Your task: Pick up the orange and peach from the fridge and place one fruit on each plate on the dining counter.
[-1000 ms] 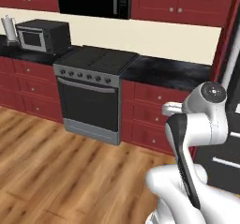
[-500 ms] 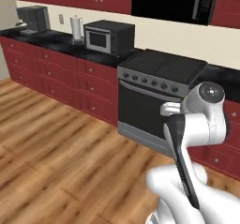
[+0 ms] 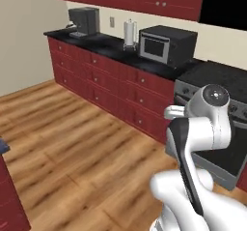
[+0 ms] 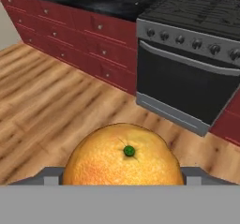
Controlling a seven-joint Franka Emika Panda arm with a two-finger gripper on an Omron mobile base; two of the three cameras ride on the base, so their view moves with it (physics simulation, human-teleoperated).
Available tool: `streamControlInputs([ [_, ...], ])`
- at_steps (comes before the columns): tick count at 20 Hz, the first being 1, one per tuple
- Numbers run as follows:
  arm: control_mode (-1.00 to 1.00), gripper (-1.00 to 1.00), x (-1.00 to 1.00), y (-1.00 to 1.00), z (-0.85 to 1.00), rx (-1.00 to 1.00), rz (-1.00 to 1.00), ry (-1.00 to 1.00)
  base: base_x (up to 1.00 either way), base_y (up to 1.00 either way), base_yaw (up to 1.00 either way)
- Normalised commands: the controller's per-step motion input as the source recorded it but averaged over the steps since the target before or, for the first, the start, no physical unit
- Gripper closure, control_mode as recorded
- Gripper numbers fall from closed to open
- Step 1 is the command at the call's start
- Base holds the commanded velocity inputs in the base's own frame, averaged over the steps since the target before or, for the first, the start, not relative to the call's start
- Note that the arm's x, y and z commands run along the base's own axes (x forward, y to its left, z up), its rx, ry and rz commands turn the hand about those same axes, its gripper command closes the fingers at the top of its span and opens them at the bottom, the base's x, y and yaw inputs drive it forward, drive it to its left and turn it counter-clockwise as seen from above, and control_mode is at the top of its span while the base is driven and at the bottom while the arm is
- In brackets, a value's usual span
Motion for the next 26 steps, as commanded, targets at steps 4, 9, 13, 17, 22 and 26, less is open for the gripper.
streamControlInputs([
  [4,1.0,1.0,0.0,0.0,0.0,0.0,0.0,0.0,1.0,0.0,0.28],
  [9,1.0,1.0,0.0,0.0,0.0,0.0,0.0,0.0,1.0,0.0,0.31],
  [13,1.0,1.0,0.0,0.0,0.0,0.0,0.0,0.0,1.0,0.0,0.31],
  [17,1.0,1.0,0.0,0.0,0.0,0.0,0.0,0.0,1.0,0.0,0.3],
  [22,1.0,1.0,0.0,0.0,0.0,0.0,0.0,0.0,1.0,0.0,0.26],
  [26,1.0,1.0,0.0,0.0,0.0,0.0,0.0,0.0,1.0,0.12,0.28],
])
